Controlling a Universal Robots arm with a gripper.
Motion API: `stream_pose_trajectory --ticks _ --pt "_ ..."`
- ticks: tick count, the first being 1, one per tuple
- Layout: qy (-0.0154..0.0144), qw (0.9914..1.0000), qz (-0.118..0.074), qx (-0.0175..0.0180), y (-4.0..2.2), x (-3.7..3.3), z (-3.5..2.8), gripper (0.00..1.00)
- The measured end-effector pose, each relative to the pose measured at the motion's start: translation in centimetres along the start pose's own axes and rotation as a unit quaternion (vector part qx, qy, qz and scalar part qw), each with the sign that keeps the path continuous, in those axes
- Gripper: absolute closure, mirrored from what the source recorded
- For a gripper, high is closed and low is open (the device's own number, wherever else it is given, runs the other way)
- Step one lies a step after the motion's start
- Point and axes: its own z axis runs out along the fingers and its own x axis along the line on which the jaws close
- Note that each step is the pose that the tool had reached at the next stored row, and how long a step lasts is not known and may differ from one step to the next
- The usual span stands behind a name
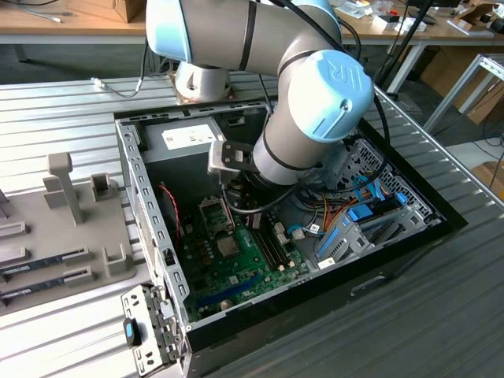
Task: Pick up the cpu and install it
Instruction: 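Close the cpu cover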
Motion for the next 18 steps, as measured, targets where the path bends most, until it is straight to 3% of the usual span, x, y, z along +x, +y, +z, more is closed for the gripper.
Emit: stream_pose_trajectory --ticks 2,4,9,14,18 --pt "-0.0032 0.99998 0.005 -0.0028 -0.02 -0.16 0.20 0.89" --pt "-0.0041 0.99997 0.006 -0.0031 -0.02 -0.17 0.20 0.89" --pt "-0.0048 0.99995 0.008 -0.0028 -0.20 -0.25 0.19 0.89" --pt "-0.0072 0.99967 0.025 0.0005 -0.27 -0.51 0.24 0.89" --pt "-0.0065 0.99961 0.027 -0.0012 -0.61 -1.20 0.37 0.89"
